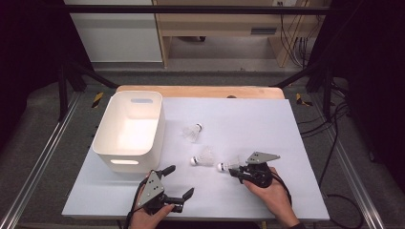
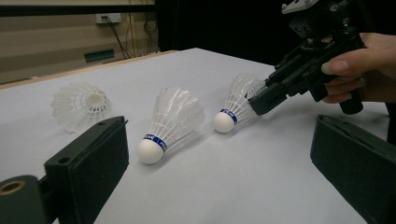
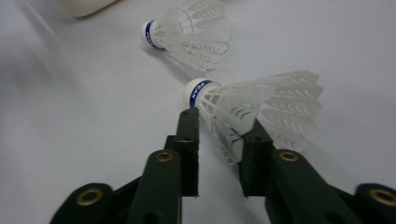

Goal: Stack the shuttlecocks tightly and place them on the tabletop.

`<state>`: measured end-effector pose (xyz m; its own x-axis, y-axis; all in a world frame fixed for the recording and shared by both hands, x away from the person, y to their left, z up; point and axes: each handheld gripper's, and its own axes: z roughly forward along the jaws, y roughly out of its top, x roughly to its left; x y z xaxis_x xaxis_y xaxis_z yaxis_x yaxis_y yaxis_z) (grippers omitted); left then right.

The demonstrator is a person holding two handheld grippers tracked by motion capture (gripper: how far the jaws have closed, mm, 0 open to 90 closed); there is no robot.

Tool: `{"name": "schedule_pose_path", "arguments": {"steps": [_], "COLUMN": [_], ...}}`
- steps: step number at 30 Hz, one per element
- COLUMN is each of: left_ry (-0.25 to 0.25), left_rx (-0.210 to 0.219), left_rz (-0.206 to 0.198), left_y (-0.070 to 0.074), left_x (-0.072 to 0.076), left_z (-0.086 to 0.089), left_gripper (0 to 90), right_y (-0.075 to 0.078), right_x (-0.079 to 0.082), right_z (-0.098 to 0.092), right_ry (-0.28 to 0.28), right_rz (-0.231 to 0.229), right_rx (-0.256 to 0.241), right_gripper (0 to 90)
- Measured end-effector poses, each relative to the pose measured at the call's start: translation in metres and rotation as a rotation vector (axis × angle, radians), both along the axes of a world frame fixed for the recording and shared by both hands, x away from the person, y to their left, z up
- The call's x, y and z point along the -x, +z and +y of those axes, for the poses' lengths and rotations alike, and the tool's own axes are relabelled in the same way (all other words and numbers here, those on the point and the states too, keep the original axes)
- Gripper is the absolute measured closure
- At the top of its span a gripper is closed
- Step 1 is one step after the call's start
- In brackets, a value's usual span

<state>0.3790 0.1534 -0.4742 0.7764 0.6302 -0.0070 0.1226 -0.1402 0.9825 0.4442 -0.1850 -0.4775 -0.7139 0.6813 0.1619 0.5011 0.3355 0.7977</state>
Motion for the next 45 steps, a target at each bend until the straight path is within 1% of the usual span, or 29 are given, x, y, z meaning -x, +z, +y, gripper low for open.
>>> {"name": "schedule_pose_path", "arguments": {"steps": [2, 4, 5, 8, 11, 13, 15, 16, 18, 21, 24, 25, 27, 29, 33, 34, 36, 37, 40, 45], "left_ry": [0.006, 0.008, 0.008, 0.01, 0.017, 0.017, 0.017, 0.016, 0.014, 0.015, 0.018, 0.017, 0.018, 0.02, 0.014, 0.009, 0.005, 0.005, 0.006, 0.008], "left_rx": [-0.001, 0.003, 0.003, 0.001, 0.012, 0.01, 0.01, 0.014, 0.011, 0.01, 0.013, 0.013, 0.011, 0.014, 0.014, 0.016, 0.023, 0.024, 0.024, 0.024], "left_rz": [0.0, 0.001, -0.002, -0.004, -0.001, -0.001, 0.001, 0.001, -0.001, 0.0, 0.004, 0.006, 0.008, 0.007, 0.008, 0.012, 0.018, 0.017, 0.02, 0.017], "left_y": [0.0, 0.0, 0.0, 0.001, 0.0, 0.0, 0.0, 0.0, 0.0, 0.0, -0.001, -0.001, -0.001, -0.001, -0.001, -0.001, -0.001, -0.001, -0.002, -0.001], "left_x": [0.0, 0.0, 0.0, -0.001, -0.002, -0.002, -0.002, -0.001, -0.001, -0.002, -0.002, -0.002, -0.003, -0.002, -0.003, -0.003, -0.003, -0.003, -0.004, -0.003], "left_z": [0.001, 0.001, 0.001, 0.003, 0.004, 0.004, 0.004, 0.003, 0.003, 0.003, 0.004, 0.004, 0.005, 0.005, 0.004, 0.004, 0.004, 0.004, 0.004, 0.005], "left_gripper": [4.1, 4.1, 4.1, 4.0, 3.9, 3.9, 3.9, 3.9, 3.9, 3.9, 3.9, 3.9, 3.9, 3.9, 3.9, 3.9, 4.1, 4.1, 4.1, 4.0], "right_y": [-0.002, -0.003, -0.003, -0.001, 0.002, 0.007, 0.013, 0.014, 0.016, 0.015, 0.014, 0.014, 0.011, 0.007, 0.005, 0.005, 0.006, 0.006, 0.006, 0.005], "right_x": [0.0, 0.001, 0.001, 0.001, 0.0, -0.003, -0.008, -0.012, -0.019, -0.03, -0.038, -0.04, -0.044, -0.046, -0.046, -0.046, -0.045, -0.044, -0.041, -0.032], "right_z": [-0.003, -0.007, -0.008, -0.01, -0.013, -0.015, -0.015, -0.014, -0.012, -0.006, 0.001, 0.004, 0.008, 0.011, 0.016, 0.016, 0.017, 0.018, 0.022, 0.03], "right_ry": [-0.005, -0.009, -0.01, -0.008, -0.015, -0.022, -0.023, -0.024, -0.025, -0.001, 0.026, 0.035, 0.05, 0.061, 0.085, 0.092, 0.099, 0.102, 0.12, 0.166], "right_rz": [0.003, 0.008, 0.009, 0.002, -0.008, -0.017, -0.03, -0.032, -0.024, -0.011, -0.001, 0.002, 0.02, 0.031, 0.047, 0.045, 0.06, 0.059, 0.061, 0.064], "right_rx": [-0.009, -0.038, -0.047, -0.05, -0.066, -0.089, -0.089, -0.081, -0.074, -0.074, -0.101, -0.103, -0.12, -0.12, -0.137, -0.146, -0.179, -0.181, -0.176, -0.143], "right_gripper": [82.3, 87.8, 89.1, 89.7, 89.8, 89.8, 89.8, 89.8, 89.9, 89.9, 90.0, 90.0, 90.0, 90.0, 90.0, 90.0, 90.0, 90.0, 90.0, 90.0]}}
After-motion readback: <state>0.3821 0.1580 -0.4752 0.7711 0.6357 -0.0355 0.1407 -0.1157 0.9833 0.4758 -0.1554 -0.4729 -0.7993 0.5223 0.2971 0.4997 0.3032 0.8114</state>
